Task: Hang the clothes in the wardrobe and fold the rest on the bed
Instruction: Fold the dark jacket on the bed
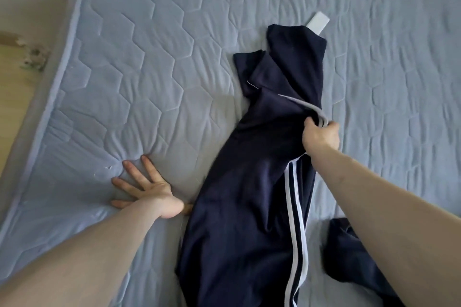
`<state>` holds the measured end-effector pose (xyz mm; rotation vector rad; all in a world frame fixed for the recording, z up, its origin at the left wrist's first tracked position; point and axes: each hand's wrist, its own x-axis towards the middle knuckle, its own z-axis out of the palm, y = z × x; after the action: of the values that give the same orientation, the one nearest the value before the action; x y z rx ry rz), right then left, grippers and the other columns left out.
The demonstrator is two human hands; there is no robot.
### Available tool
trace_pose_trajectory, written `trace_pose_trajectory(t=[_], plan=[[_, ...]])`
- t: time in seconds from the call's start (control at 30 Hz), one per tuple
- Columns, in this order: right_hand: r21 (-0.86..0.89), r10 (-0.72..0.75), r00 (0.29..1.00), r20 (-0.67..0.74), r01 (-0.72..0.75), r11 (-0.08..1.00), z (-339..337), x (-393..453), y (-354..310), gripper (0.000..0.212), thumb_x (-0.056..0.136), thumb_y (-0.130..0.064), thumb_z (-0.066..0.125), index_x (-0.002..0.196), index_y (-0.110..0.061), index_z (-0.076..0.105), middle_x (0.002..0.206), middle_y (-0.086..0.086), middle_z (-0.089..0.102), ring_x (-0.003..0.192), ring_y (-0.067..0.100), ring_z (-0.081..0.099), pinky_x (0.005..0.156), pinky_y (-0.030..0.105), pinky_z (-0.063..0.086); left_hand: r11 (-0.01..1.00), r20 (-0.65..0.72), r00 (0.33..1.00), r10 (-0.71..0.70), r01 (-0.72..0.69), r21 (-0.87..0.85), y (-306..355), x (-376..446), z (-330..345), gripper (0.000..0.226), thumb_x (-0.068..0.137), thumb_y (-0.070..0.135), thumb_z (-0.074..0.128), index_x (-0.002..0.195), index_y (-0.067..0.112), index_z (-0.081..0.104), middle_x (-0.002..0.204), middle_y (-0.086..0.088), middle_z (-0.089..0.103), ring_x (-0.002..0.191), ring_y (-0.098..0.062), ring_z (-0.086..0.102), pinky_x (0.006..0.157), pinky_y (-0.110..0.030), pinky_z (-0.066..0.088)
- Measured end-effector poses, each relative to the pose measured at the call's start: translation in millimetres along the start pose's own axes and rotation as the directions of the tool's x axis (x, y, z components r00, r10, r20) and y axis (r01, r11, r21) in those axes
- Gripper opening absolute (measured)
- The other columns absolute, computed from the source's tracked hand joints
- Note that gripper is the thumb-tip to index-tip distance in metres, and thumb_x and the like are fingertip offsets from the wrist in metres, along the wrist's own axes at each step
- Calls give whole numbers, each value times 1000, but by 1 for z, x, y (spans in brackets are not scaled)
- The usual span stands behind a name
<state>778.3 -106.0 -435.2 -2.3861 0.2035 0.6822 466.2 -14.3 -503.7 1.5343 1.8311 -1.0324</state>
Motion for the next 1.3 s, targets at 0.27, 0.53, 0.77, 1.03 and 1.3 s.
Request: trace_pose_trajectory(t=[0.27, 0.53, 0.77, 1.03, 1.3], plan=[[-469, -529, 830, 174, 542, 697, 20, 10, -40, 68, 85, -29, 72, 149, -30, 48, 146, 2, 51, 135, 34, 43, 113, 48, 36, 1000, 32, 999, -18, 18, 4, -2, -2, -2, 162, 58, 38, 85, 129, 18, -60, 131, -21, -68, 108, -56, -55, 111, -80, 3], [6, -511, 828, 230, 524, 852, 18, 18, -65, 36, 73, -42, 92, 73, -26, 60, 63, -14, 56, 54, -1, 51, 56, 15, 44, 999, 2, 1000, 1, -1, -42, -1, -2, -1, 164, 62, 47, 86, 125, 18, -62, 132, -21, -67, 124, -57, -50, 112, -81, 5], [450, -258, 945, 202, 144, 881, -19, 29, -116, 61, 68, -65, 87, 99, -15, 69, 92, -8, 73, 78, 12, 77, 68, 31, 64, 999, 35, 999, 26, -24, -45, -4, -1, -3, 149, 59, 32, 71, 128, 17, -60, 130, -22, -68, 119, -61, -51, 111, -82, 5], [-62, -258, 964, -57, 255, 965, -2, 32, -40, 72, 85, -55, 72, 140, -17, 46, 135, 2, 58, 125, 25, 58, 105, 34, 44, 997, 30, 998, 54, -52, -62, -4, 2, -2, 141, 65, 27, 66, 127, 18, -60, 129, -22, -69, 119, -58, -52, 109, -82, 3], [-111, -230, 966, 118, 243, 964, 11, -3, 60, 24, 92, -44, 65, 86, -22, 58, 80, -3, 63, 76, 21, 60, 64, 28, 45, 996, -11, 998, 65, -66, -62, -4, 4, 1, 161, 60, 47, 82, 111, 20, -68, 133, -19, -67, 141, -59, -34, 109, -81, 4]])
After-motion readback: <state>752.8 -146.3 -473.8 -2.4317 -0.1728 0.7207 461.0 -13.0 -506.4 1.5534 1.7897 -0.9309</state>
